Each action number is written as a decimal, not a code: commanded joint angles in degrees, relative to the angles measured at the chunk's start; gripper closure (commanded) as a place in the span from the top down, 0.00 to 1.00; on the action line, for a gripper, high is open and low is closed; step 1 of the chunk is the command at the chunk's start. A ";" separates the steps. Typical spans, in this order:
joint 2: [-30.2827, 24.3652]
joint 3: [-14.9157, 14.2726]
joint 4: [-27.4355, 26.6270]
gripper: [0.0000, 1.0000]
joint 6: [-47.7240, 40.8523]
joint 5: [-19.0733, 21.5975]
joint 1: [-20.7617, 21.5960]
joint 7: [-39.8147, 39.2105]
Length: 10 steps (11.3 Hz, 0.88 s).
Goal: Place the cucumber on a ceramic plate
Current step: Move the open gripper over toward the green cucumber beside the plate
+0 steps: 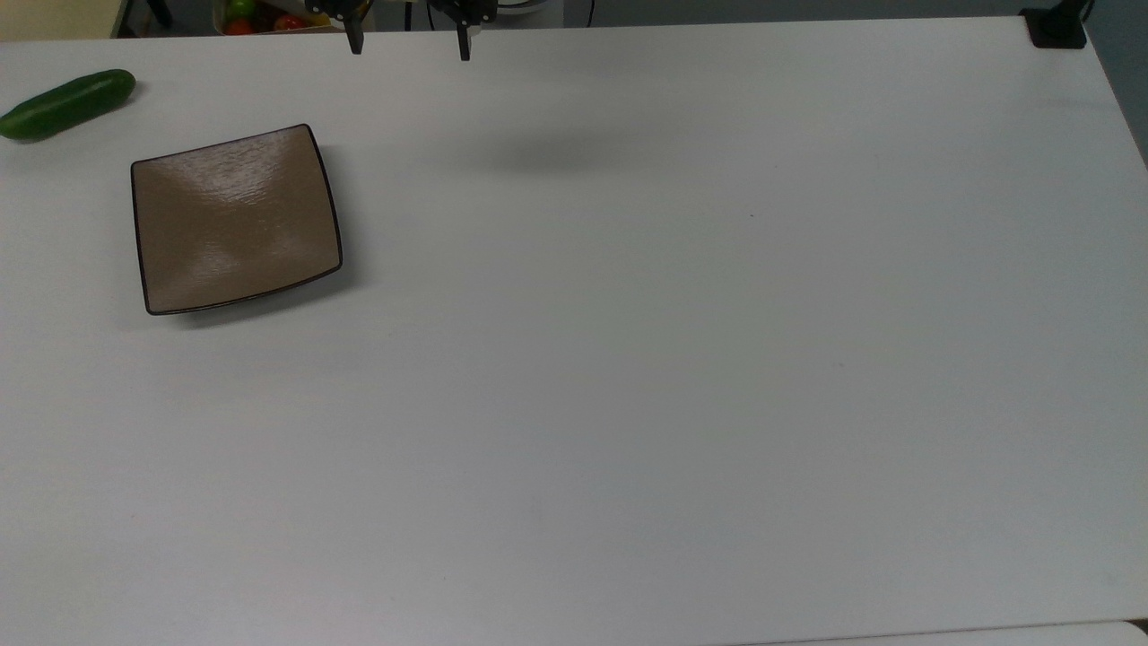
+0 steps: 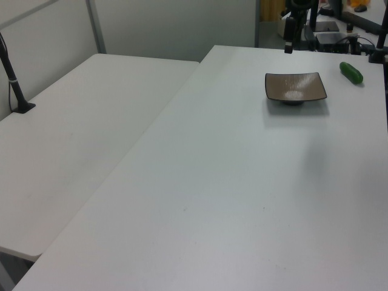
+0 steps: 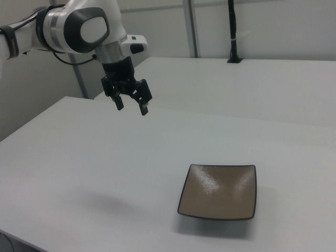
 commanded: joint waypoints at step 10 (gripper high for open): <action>-2.02 -0.01 -1.46 1.00 -1.98 -0.25 -0.64 1.47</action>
